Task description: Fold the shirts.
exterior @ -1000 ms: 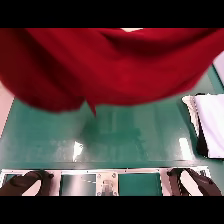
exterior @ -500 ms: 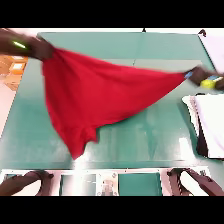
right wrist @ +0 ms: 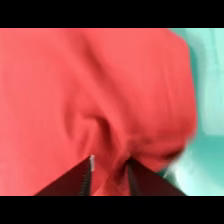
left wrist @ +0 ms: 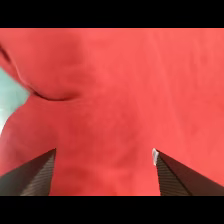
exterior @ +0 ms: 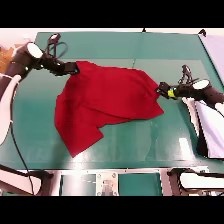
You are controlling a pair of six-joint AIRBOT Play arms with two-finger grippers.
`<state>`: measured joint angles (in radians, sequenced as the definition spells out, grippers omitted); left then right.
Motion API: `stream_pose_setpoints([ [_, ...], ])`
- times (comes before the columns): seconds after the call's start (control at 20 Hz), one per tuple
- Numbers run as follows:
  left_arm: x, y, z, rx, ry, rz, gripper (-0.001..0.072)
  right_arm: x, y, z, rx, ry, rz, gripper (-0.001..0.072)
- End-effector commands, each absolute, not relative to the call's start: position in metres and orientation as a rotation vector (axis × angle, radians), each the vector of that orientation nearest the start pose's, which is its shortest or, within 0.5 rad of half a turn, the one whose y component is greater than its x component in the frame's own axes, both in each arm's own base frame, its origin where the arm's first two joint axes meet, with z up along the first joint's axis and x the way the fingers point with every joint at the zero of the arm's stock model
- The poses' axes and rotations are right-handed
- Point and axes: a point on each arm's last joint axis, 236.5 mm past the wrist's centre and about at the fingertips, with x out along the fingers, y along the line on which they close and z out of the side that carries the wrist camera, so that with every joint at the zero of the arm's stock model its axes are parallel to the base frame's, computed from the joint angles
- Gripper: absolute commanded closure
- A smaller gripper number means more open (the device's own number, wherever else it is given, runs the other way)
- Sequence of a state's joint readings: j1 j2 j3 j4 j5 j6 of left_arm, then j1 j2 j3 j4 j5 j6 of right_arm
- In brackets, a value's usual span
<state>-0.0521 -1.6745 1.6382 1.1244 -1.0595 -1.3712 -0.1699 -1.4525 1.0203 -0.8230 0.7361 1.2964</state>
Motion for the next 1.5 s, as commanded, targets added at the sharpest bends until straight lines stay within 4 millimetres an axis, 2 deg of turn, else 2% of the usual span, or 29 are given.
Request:
stream_pose_setpoints([
  [0.0,0.486,-0.073,0.046,-0.250,1.246,-0.385,0.0006,0.460,0.010,-0.020,0.561,1.077,0.163,0.0393],
  [0.1,0.461,-0.043,0.039,-0.296,1.354,-0.362,0.0006,0.455,-0.010,-0.011,0.575,1.094,0.153,0.0256],
  [0.15,0.458,-0.032,0.036,-0.325,1.368,-0.339,0.0006,0.455,-0.022,-0.010,0.589,1.086,0.132,0.0212],
  [0.25,0.470,-0.019,0.029,-0.366,1.324,-0.282,0.0006,0.460,-0.041,-0.011,0.623,1.060,0.093,0.0207],
  [0.35,0.502,-0.018,0.032,-0.396,1.186,-0.254,0.0006,0.472,-0.044,-0.019,0.651,1.062,0.095,0.0208],
  [0.45,0.537,-0.023,0.041,-0.421,1.038,-0.249,0.0007,0.492,-0.038,-0.026,0.704,1.058,0.120,0.0208],
  [0.5,0.542,-0.025,0.037,-0.413,1.024,-0.253,0.0007,0.502,-0.032,-0.031,0.711,1.064,0.137,0.0210],
  [0.65,0.536,-0.025,0.009,-0.400,1.097,-0.268,0.0006,0.512,-0.019,-0.050,0.706,1.108,0.169,0.0213],
  [0.75,0.543,-0.023,-0.002,-0.417,1.090,-0.257,0.0007,0.518,-0.013,-0.062,0.705,1.129,0.182,0.0213],
  [0.8,0.545,-0.029,-0.011,-0.420,1.098,-0.278,0.0007,0.520,-0.007,-0.070,0.703,1.144,0.192,0.0213],
  [1.0,0.546,-0.074,-0.065,-0.425,1.167,-0.374,0.0006,0.526,0.026,-0.099,0.681,1.206,0.242,0.0213],
  [1.1,0.562,-0.091,-0.076,-0.457,1.120,-0.376,0.0006,0.533,0.043,-0.104,0.667,1.216,0.266,0.0228],
  [1.15,0.567,-0.090,-0.077,-0.447,1.100,-0.361,0.0008,0.537,0.051,-0.103,0.669,1.218,0.272,0.0317],
  [1.2,0.570,-0.089,-0.075,-0.447,1.085,-0.356,0.0048,0.541,0.057,-0.101,0.673,1.212,0.282,0.0440],
  [1.25,0.571,-0.088,-0.075,-0.456,1.084,-0.356,0.0049,0.545,0.064,-0.096,0.687,1.199,0.298,0.0583],
  [1.3,0.570,-0.089,-0.074,-0.465,1.086,-0.360,0.0176,0.550,0.071,-0.087,0.706,1.180,0.316,0.0694],
  [1.35,0.568,-0.091,-0.070,-0.462,1.087,-0.372,0.0581,0.555,0.073,-0.078,0.718,1.160,0.330,0.0695],
  [1.4,0.568,-0.093,-0.065,-0.444,1.082,-0.396,0.0686,0.561,0.075,-0.066,0.714,1.141,0.349,0.0695],
  [1.45,0.566,-0.095,-0.054,-0.427,1.085,-0.417,0.0686,0.565,0.076,-0.050,0.698,1.124,0.375,0.0696],
])
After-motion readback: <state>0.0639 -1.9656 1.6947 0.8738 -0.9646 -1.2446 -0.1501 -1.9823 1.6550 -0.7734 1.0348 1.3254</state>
